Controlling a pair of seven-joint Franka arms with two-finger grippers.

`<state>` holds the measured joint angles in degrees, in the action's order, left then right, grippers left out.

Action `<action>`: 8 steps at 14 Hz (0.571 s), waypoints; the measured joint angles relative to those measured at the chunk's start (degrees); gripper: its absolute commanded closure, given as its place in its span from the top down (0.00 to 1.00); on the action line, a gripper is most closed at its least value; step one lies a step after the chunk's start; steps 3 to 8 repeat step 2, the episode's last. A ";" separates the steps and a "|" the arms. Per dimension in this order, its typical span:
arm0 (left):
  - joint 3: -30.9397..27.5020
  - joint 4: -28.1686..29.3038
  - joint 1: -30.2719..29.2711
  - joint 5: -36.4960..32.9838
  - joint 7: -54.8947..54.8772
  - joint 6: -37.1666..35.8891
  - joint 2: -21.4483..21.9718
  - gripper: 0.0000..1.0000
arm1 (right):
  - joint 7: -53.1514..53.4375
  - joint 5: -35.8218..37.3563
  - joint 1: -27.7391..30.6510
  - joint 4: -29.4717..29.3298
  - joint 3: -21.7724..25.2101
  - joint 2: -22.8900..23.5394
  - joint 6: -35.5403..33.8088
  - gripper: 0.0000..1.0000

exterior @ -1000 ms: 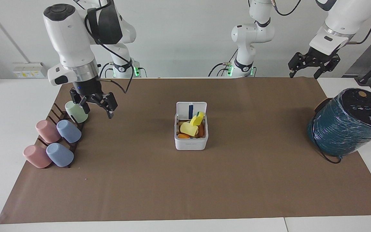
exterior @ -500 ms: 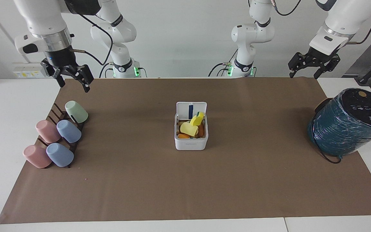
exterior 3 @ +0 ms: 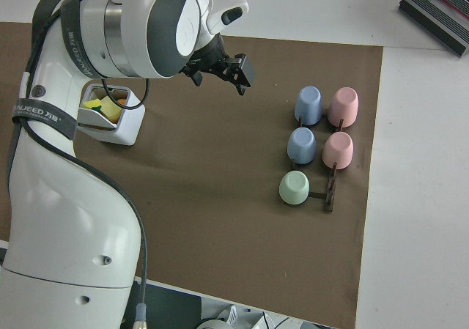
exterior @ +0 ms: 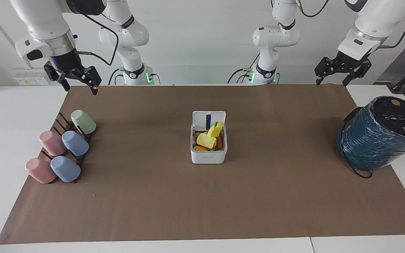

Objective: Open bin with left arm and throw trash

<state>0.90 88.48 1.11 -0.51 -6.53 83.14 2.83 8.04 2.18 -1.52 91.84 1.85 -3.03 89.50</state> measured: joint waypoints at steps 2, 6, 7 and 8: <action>0.00 0.00 0.00 0.02 0.00 0.00 0.00 1.00 | -0.95 -0.77 0.64 -0.01 0.33 -0.01 -0.13 1.00; 0.00 0.00 0.00 0.02 0.00 0.00 0.00 1.00 | -0.95 -0.77 0.64 -0.01 0.33 -0.01 -0.13 1.00; 0.00 0.00 0.00 0.02 0.00 0.00 0.00 1.00 | -0.95 -0.77 0.64 -0.01 0.33 -0.01 -0.13 1.00; 0.00 0.00 0.00 0.02 0.00 0.00 0.00 1.00 | -0.95 -0.77 0.64 -0.01 0.33 -0.01 -0.13 1.00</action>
